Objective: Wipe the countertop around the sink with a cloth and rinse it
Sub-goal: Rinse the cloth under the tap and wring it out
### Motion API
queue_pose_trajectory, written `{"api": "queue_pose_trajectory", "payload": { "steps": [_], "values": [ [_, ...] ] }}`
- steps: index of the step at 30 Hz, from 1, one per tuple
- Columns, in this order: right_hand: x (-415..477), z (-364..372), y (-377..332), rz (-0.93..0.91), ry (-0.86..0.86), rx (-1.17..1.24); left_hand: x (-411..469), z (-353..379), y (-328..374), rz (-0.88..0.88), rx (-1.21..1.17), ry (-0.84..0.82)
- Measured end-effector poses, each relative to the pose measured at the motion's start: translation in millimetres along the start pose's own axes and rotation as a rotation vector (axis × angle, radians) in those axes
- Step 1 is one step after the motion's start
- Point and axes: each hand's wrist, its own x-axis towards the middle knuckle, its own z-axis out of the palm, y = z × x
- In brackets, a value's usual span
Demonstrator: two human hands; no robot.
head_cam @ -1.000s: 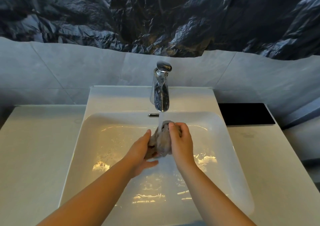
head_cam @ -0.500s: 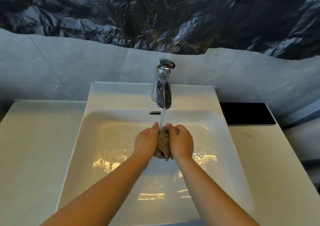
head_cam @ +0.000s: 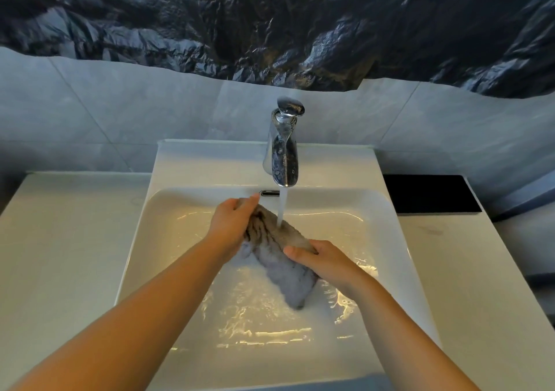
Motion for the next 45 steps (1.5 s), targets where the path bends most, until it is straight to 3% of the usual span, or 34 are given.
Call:
{"api": "queue_pose_trajectory", "payload": {
  "steps": [3, 5, 9, 12, 14, 16, 19, 21, 24, 29, 36, 39, 45],
  "values": [
    [0, -2, -2, -0.044, 0.085, 0.178, -8, -3, -10, 0.143, 0.485, -0.049],
    [1, -4, -7, -0.113, 0.207, 0.307, -15, -7, -18, 0.117, 0.617, -0.203],
    [5, 2, -22, -0.135, 0.269, 0.433, -28, -5, -29, -0.017, 0.535, -0.568],
    [7, 7, -32, -0.132, 0.259, 0.612, -37, 1, -31, -0.198, 0.176, -0.607],
    [9, 9, -35, -0.131, 0.263, 0.726, -38, 3, -29, -0.255, -0.044, -0.568],
    [11, 15, -38, -0.154, 0.289, 0.734, -38, 8, -26, -0.264, -0.175, -0.429],
    [10, 31, -44, -0.216, 0.444, 0.513, -32, 21, -24, -0.262, -0.231, -0.089],
    [7, 44, -48, -0.272, 0.531, 0.402, -26, 26, -21, -0.232, -0.227, 0.054],
    [9, 65, -48, -0.346, 0.581, 0.312, -23, 36, -15, -0.198, -0.226, 0.048],
    [29, 72, -42, -0.381, 0.813, 0.122, -31, 49, -14, -0.211, -0.25, -0.029],
    [41, 40, -30, -0.167, 0.702, -0.008, -35, 40, -21, -0.171, -0.105, -0.086],
    [37, 36, -25, -0.095, 0.69, -0.026, -30, 32, -21, -0.156, -0.052, -0.032],
    [6, 57, -31, -0.177, 0.633, 0.172, -24, 35, -16, -0.054, -0.045, 0.114]
  ]
}}
